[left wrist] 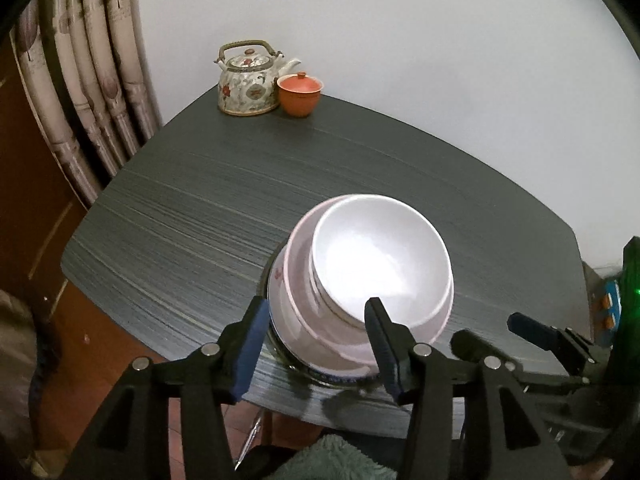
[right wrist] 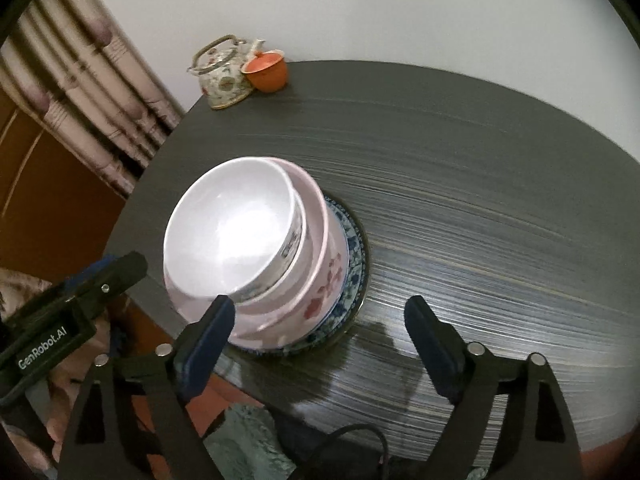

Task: Organize plates and bowls
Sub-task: 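Open both grippers to release the bowl stack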

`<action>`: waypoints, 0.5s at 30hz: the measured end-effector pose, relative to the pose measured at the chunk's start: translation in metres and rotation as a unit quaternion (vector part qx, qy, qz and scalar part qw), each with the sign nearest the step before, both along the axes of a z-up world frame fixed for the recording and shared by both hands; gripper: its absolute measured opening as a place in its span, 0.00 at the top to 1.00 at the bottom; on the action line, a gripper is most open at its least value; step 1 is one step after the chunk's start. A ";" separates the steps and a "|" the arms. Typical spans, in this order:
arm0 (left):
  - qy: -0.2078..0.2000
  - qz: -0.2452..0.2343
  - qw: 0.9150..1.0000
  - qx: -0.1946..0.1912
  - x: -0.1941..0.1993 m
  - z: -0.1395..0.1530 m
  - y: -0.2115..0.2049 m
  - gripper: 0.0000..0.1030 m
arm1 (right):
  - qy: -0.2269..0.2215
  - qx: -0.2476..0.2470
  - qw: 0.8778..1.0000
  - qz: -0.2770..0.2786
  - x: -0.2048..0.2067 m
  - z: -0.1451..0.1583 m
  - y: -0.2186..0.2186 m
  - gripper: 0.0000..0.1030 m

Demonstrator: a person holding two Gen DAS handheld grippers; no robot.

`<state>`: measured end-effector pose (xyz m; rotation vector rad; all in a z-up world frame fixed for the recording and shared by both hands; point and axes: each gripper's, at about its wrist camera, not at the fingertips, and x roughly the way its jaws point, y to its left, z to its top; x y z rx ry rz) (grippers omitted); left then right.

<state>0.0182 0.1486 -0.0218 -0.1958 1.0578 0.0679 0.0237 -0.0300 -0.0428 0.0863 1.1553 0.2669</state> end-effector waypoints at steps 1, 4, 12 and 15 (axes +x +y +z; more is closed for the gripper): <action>-0.002 0.001 1.000 0.008 -0.003 0.002 -0.002 0.51 | -0.003 -0.001 1.000 0.003 -0.002 0.000 0.001 0.14; -0.011 0.006 1.000 0.024 -0.011 0.003 -0.009 0.50 | -0.018 -0.009 1.000 0.007 -0.013 0.000 0.003 0.09; -0.018 0.011 0.998 0.053 -0.016 0.006 -0.021 0.50 | -0.038 -0.002 0.999 0.027 -0.030 0.005 0.009 0.00; -0.019 0.011 0.998 0.061 -0.014 0.006 -0.024 0.50 | -0.040 -0.002 0.999 0.036 -0.033 0.004 0.012 0.00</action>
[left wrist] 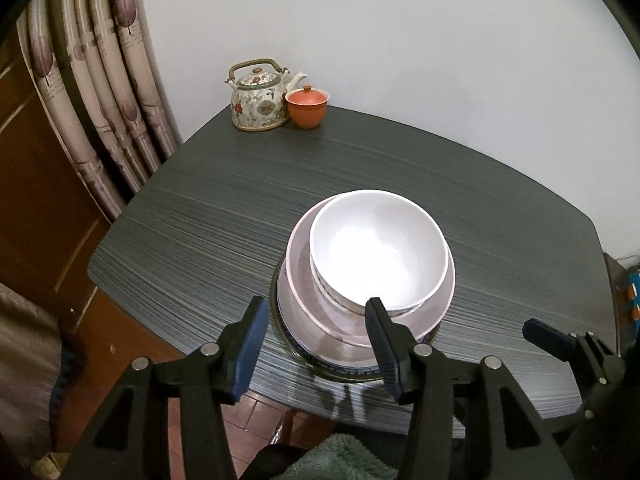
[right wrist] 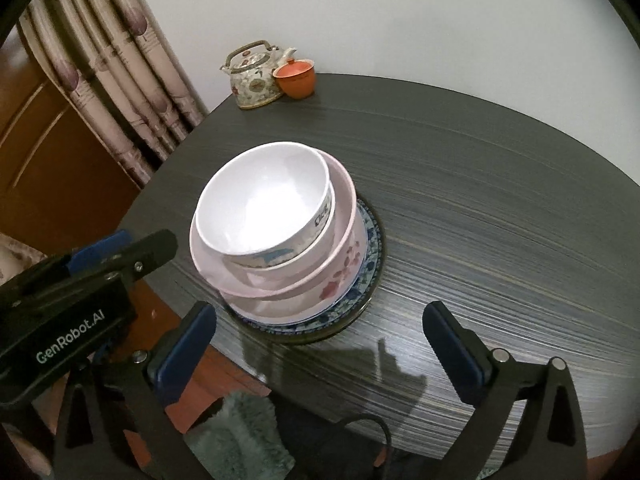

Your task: Organize plates and bowls

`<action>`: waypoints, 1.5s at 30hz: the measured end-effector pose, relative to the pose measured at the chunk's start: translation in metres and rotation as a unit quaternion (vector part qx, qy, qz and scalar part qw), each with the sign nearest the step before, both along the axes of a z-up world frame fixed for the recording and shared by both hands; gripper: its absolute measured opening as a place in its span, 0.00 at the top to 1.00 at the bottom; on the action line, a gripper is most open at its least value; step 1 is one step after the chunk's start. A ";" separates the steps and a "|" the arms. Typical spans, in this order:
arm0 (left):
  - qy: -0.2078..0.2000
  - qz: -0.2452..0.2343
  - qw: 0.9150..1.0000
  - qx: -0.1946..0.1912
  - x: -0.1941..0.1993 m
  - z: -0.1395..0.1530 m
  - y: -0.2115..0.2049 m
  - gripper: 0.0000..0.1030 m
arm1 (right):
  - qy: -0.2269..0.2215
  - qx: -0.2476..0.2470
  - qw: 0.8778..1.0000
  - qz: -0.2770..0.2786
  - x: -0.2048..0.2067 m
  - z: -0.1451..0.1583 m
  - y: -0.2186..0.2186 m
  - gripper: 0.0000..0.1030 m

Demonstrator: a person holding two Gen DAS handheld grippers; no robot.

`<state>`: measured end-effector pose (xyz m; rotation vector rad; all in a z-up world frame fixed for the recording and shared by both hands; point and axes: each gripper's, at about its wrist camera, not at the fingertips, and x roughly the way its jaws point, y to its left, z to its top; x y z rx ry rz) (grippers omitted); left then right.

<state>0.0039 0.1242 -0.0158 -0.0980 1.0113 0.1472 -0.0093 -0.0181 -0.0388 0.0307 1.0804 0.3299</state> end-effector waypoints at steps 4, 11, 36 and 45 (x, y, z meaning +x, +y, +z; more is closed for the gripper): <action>0.002 -0.001 1.000 0.007 0.001 -0.002 -0.003 0.50 | -0.003 -0.006 1.000 0.002 -0.004 -0.001 0.000 0.00; 0.007 -0.002 1.000 0.009 0.001 -0.003 -0.006 0.50 | 0.006 -0.005 1.000 0.001 -0.003 -0.005 -0.001 0.00; 0.014 0.006 1.000 0.011 0.001 -0.006 -0.003 0.50 | 0.013 -0.009 1.000 0.004 -0.004 -0.011 0.003 0.00; 0.015 0.004 1.000 0.007 0.001 -0.006 -0.002 0.50 | 0.016 -0.010 1.000 0.004 -0.004 -0.012 0.003 0.00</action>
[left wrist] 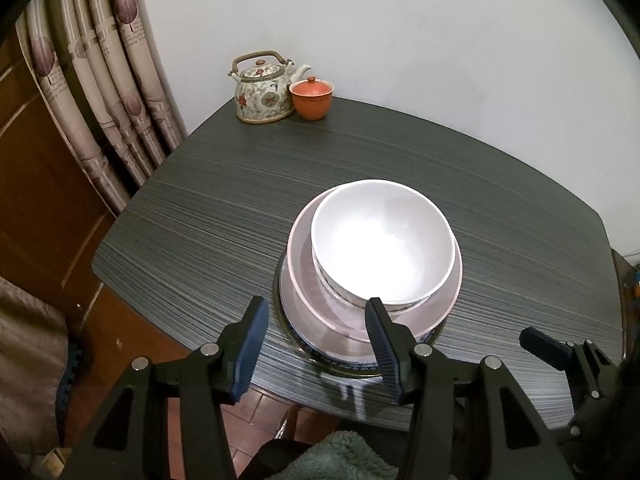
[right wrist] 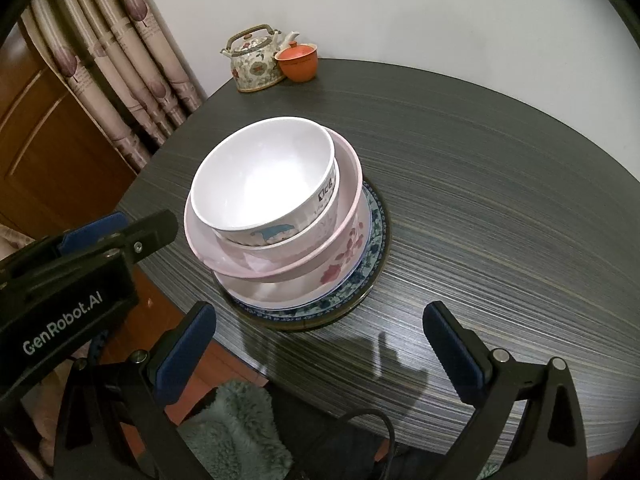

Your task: Organize plates and bowls

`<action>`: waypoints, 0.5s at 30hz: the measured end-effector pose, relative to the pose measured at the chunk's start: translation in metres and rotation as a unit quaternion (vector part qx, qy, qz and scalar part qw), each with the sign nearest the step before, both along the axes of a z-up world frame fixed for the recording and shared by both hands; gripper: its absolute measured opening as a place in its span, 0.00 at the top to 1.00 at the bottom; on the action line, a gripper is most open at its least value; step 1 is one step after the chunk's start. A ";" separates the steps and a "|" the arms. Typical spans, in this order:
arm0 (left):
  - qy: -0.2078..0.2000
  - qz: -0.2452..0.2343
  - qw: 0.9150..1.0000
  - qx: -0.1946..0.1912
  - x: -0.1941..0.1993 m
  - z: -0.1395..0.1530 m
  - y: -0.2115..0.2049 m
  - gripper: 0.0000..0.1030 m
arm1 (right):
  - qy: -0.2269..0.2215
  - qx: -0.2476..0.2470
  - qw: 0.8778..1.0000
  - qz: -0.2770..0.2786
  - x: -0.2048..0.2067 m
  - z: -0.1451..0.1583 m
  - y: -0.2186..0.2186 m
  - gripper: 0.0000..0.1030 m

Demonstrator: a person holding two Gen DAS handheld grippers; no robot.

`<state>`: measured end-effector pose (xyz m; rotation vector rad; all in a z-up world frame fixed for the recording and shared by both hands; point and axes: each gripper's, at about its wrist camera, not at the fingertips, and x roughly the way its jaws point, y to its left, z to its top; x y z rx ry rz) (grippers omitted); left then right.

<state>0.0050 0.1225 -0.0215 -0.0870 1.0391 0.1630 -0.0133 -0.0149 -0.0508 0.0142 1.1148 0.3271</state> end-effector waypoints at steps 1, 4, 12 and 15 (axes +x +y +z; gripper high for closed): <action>0.000 0.001 1.000 0.001 0.000 0.000 0.000 0.50 | -0.001 -0.001 1.000 0.001 0.000 0.000 0.000 0.00; 0.001 0.001 1.000 -0.005 0.000 -0.001 0.000 0.50 | -0.002 -0.002 1.000 0.003 0.000 -0.001 0.000 0.00; 0.002 0.002 1.000 -0.007 0.001 -0.003 0.002 0.50 | -0.003 -0.001 1.000 0.004 0.000 -0.001 -0.001 0.00; 0.002 0.001 1.000 -0.008 0.000 -0.003 0.001 0.50 | -0.001 -0.002 1.000 0.002 -0.001 -0.001 0.000 0.00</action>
